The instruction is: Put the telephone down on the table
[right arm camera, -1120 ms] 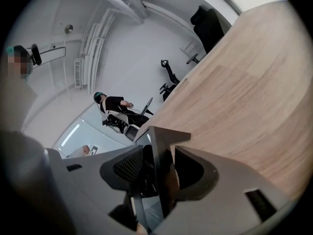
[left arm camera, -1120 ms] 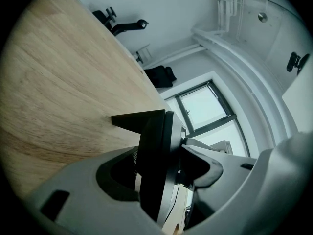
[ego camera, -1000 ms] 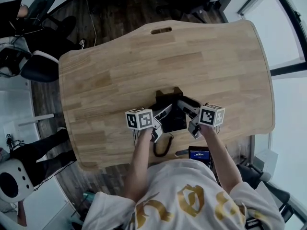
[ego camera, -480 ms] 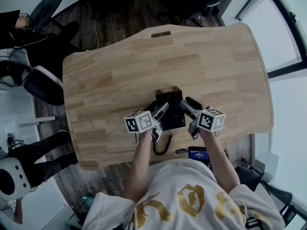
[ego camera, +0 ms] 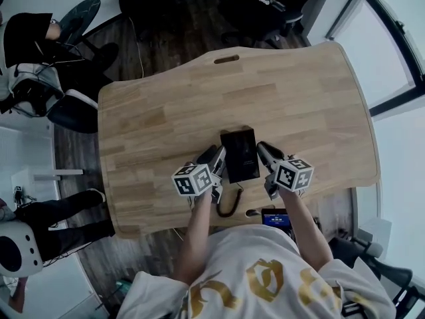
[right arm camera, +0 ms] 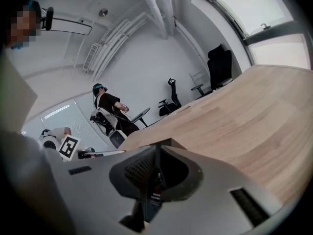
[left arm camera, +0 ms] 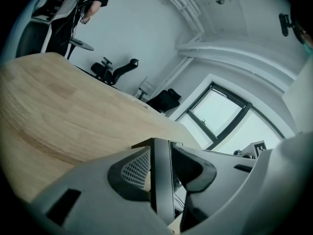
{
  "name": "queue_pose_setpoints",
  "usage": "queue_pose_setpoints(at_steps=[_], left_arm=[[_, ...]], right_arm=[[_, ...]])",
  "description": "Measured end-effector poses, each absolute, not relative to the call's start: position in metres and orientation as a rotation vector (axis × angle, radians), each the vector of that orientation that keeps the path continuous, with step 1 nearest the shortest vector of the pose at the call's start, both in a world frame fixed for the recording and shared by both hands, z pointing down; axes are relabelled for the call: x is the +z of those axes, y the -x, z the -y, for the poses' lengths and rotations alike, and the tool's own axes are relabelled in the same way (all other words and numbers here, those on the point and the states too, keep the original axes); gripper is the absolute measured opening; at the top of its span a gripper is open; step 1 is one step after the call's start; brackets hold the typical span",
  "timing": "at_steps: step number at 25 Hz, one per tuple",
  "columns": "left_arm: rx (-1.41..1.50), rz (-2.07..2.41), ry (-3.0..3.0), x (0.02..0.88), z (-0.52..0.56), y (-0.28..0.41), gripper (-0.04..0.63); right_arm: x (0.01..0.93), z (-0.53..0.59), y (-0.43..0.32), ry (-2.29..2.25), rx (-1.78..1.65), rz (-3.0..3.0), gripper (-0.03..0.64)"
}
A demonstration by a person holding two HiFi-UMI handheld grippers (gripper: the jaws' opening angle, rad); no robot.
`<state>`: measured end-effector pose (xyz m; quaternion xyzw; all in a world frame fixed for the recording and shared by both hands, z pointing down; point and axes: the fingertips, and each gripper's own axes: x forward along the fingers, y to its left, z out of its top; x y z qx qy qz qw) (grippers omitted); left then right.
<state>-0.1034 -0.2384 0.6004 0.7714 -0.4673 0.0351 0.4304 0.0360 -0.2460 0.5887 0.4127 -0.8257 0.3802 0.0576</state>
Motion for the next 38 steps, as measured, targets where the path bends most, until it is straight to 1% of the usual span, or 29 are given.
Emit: queue_pose_setpoints(at_steps=[4,7,13,18,23,31,35,38], left_arm=[[0.081,1.181,-1.991,0.581,0.227,0.100,0.032],[0.088,1.197,-2.034,0.566,0.215,0.098,0.014],[0.115,1.238,-2.100,0.540,0.189,0.095,0.011],[0.088,1.349,-2.268,0.503,0.192,0.100,0.011],[0.065,1.379,-2.312,0.480,0.181,0.102,0.011],[0.078,1.389,-2.327,0.472,0.163,0.100,0.009],[0.053,1.379,-2.329,0.469,0.154,0.099,0.011],[0.055,1.377,-2.332,0.470,0.151,0.097,0.009]], right_arm=[[0.575,0.233,-0.031,-1.256,1.100,2.522,0.028],[0.557,0.221,-0.031,-1.273,1.075,2.574,0.023],[0.525,0.195,-0.039,-1.335,1.005,2.617,0.018],[0.494,0.191,-0.042,-1.422,1.091,2.737,0.018],[0.482,0.177,-0.040,-1.432,0.913,2.715,0.018],[0.476,0.160,-0.040,-1.457,0.725,2.657,0.018],[0.471,0.150,-0.042,-1.477,0.539,2.608,0.018],[0.467,0.146,-0.043,-1.483,0.463,2.599,0.014]])
